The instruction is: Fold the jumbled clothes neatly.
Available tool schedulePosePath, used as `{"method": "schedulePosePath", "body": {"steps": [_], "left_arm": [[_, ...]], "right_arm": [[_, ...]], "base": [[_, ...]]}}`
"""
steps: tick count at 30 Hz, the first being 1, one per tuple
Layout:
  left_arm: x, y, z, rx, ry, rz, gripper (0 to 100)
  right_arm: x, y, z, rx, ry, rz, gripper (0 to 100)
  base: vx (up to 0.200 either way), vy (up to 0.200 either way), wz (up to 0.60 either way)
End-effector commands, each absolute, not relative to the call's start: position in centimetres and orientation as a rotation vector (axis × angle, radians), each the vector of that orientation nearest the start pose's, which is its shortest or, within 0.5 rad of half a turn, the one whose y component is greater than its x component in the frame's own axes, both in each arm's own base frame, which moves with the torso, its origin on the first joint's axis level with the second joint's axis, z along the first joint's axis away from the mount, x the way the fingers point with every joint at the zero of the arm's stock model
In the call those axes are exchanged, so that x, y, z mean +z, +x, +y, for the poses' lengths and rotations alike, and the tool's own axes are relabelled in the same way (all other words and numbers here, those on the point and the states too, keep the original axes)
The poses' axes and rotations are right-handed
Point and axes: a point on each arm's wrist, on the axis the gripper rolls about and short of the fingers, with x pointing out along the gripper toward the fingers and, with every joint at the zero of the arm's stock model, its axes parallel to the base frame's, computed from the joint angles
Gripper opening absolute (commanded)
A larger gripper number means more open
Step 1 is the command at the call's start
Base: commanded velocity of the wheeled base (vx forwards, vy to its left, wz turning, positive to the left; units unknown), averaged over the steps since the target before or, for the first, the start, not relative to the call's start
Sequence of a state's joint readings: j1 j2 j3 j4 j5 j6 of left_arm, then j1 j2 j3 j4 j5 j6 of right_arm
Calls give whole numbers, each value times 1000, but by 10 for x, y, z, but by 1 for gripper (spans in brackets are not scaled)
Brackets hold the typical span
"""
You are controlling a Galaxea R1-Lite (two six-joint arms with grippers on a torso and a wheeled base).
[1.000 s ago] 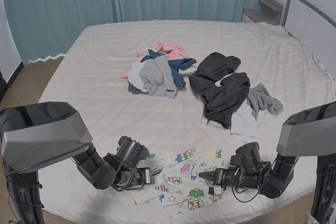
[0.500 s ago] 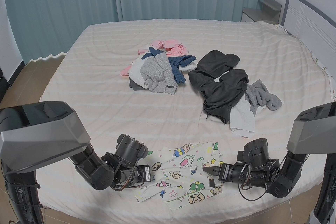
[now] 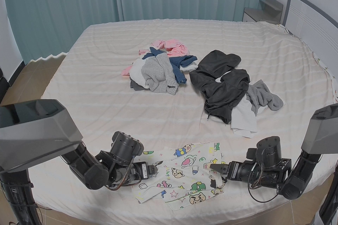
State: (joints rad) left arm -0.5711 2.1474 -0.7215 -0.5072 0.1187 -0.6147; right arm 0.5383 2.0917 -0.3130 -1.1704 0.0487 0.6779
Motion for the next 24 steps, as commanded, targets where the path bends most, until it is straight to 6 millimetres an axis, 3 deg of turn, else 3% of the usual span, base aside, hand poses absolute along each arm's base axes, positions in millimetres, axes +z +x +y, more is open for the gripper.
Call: {"method": "schedulePosePath", "body": {"steps": [1,5,6,7,8,9,12,14,15,19,21,24], "left_arm": [[59,266,-155,-147,-325,827,100],[104,245,-139,-181,-382,707,100],[106,245,-138,-183,-384,701,100],[128,228,-129,-205,-412,632,100],[128,228,-129,-205,-412,632,100],[148,206,-117,-233,-438,562,100],[168,175,-100,-231,-457,465,100],[172,165,-93,-198,-448,435,100],[174,150,-84,-133,-433,402,100],[177,116,-65,-88,-434,339,100],[181,89,-47,-80,-449,297,100],[180,73,-31,-11,-450,289,100]], "right_arm": [[46,218,128,349,517,669,100],[72,206,117,290,525,540,100],[73,206,117,288,525,534,100],[88,198,108,250,511,454,100],[88,198,108,250,511,454,100],[98,187,94,197,473,385,100],[113,169,75,165,452,297,100],[118,159,68,163,457,265,100],[124,143,58,159,467,225,100],[127,118,43,116,453,193,100],[129,98,32,53,443,184,100],[131,80,24,32,447,154,100]], "base": [[0,0,0],[0,0,0],[0,0,0],[0,0,0],[0,0,0],[0,0,0],[0,0,0],[0,0,0],[0,0,0],[0,0,0],[0,0,0],[0,0,0]]}}
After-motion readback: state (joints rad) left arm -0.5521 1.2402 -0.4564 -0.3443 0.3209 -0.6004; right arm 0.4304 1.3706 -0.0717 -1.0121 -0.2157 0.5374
